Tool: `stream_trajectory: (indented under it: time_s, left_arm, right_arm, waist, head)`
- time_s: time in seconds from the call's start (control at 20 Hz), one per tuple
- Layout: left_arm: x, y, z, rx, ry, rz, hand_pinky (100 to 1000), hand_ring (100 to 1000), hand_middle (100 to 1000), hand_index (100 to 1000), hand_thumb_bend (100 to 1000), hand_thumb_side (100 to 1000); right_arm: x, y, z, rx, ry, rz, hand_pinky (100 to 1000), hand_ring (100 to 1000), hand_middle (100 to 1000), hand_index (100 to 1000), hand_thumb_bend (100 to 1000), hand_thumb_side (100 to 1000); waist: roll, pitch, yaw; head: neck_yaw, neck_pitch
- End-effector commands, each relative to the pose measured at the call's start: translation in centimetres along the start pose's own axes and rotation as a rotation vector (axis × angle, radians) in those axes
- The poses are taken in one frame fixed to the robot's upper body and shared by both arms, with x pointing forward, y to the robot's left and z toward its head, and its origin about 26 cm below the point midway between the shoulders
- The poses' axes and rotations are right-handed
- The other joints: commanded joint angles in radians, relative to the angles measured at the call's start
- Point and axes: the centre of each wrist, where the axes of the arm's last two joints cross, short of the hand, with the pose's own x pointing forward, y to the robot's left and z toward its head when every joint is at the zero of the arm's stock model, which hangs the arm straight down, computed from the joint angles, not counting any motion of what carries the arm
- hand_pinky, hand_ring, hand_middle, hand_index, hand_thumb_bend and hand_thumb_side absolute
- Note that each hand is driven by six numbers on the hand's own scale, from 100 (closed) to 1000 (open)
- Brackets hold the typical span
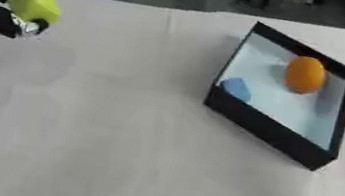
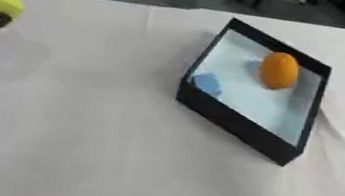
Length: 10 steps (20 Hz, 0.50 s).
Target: Pick up the objects with one hand, pass them to the other hand, and then place them into the box on the other side of the table.
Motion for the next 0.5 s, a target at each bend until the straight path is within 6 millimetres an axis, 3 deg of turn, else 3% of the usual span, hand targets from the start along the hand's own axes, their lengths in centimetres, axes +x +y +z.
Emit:
stream_trajectory:
  time_s: [0.05,0.25,0.5]
  left_arm:
    - [1.7,-1.3,0.3,0.055,-0.102,0.084,838,606,553,587,100,108]
    - [2.0,-3.4,0.5,0.084,-0.152,0.158,837,605,553,589,100,116]
    - [1.9,-3.8,0.5,0.097,-0.157,0.17,835,603,551,587,100,111]
  right_arm:
    - [1.3,-1.0,-1.0,0.049,-0.006,0.146,1000,1000,1000,1000,100,255]
    - [2.2,-0.3,-1.9,0.086,-0.05,0.196,1000,1000,1000,1000,100,247]
    - [2.2,0.1,-2.1,0.091,-0.059,0.202,1000,1000,1000,1000,100,252]
  waist:
    - [-0.014,-0.031,-0.003]
    - [-0.014,-0.03,-0.005]
    - [-0.011,-0.03,-0.005]
  head:
    - [-0.006,-0.008]
    - [-0.01,-0.007]
    - [-0.015,-0.006]
